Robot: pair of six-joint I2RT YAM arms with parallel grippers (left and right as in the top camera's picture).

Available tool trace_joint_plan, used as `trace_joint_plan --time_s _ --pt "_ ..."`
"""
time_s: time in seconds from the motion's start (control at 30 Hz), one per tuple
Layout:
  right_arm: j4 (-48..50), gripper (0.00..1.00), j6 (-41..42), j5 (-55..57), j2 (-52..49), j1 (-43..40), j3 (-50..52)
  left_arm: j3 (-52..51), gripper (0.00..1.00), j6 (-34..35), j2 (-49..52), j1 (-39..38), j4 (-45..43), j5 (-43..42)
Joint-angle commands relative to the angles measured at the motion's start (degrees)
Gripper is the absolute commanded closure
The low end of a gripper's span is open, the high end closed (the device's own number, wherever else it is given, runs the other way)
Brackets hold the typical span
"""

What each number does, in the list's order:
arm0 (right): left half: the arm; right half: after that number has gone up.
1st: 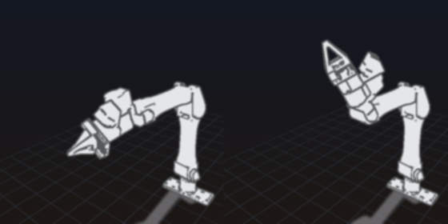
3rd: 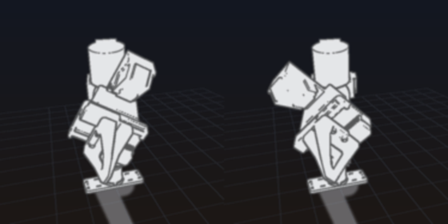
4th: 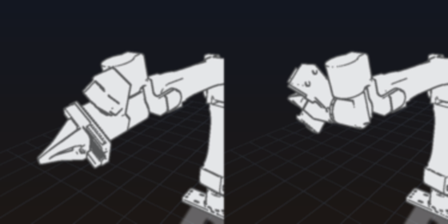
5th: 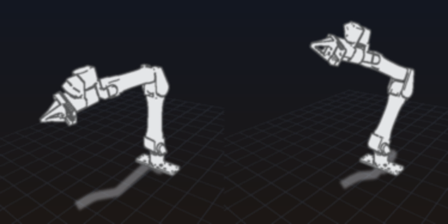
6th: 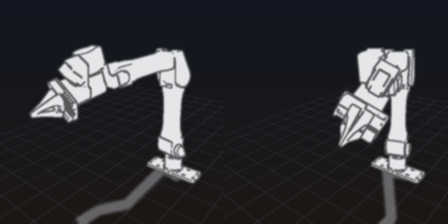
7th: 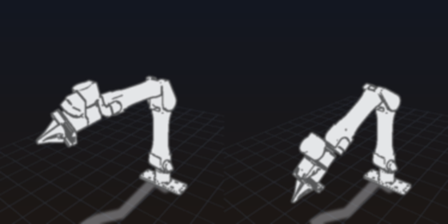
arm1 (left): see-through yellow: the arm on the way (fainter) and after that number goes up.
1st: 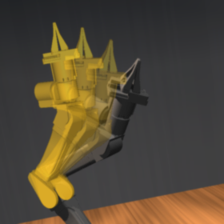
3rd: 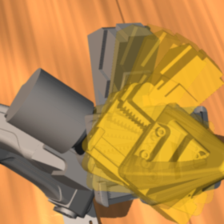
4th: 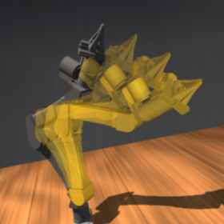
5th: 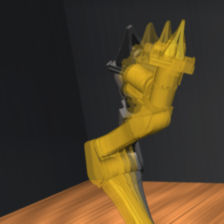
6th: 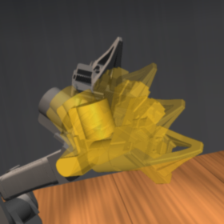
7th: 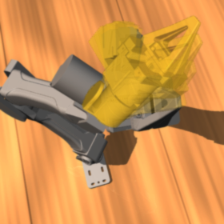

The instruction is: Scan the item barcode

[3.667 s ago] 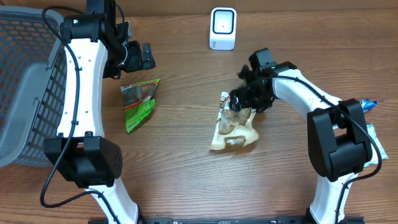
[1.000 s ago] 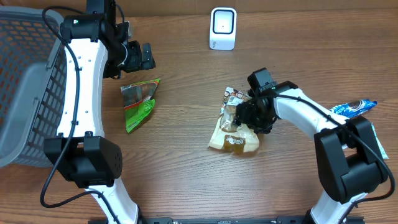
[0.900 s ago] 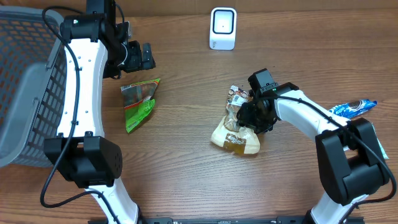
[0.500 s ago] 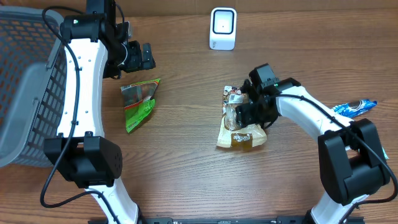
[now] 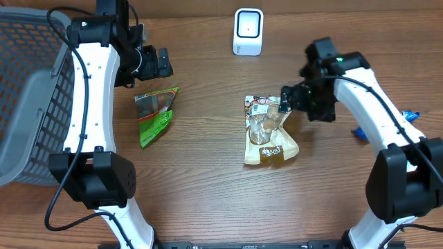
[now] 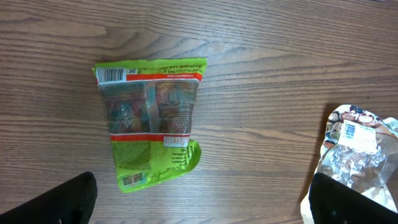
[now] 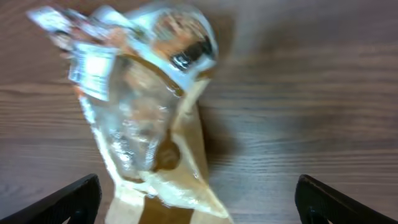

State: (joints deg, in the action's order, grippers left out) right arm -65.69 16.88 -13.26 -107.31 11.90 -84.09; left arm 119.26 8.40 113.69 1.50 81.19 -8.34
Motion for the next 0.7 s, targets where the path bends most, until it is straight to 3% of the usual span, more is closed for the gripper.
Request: trace_joint_plan --time_s 0.0,0.13,0.27,0.33,0.37,0.4,0.43,0.67 --pt "4.35 0.00 0.17 -8.70 0.15 1.33 7.45 -0.20 0.00 -0.50 0.39 -0.42 -0.09 -0.46" --pt "12.92 0.01 -0.09 -13.14 0.15 2.51 14.10 -0.20 0.00 -0.50 0.39 -0.42 -0.09 -0.46" --pt "18.34 0.10 4.39 -12.22 0.15 2.99 18.18 -0.20 0.00 -0.50 0.39 -0.42 -0.09 -0.46" --pt "20.63 0.19 7.17 -10.71 0.15 2.99 20.22 -0.20 0.01 -0.50 0.39 -0.42 -0.09 -0.46" --pt "22.32 0.41 8.72 -9.09 0.15 2.93 21.81 -0.20 0.00 -0.50 0.39 -0.42 -0.09 -0.46" --pt "22.95 0.55 8.68 -8.61 0.15 2.93 22.27 -0.20 0.00 -0.50 0.39 -0.42 -0.09 -0.46" --pt "23.12 0.62 8.66 -7.96 0.15 2.93 22.34 -0.20 0.00 -0.50 0.39 -0.42 -0.09 -0.46" --pt "24.87 0.71 3.48 -5.68 0.37 2.49 20.09 -0.20 0.00 -0.50 0.39 -0.42 -0.09 -0.46"
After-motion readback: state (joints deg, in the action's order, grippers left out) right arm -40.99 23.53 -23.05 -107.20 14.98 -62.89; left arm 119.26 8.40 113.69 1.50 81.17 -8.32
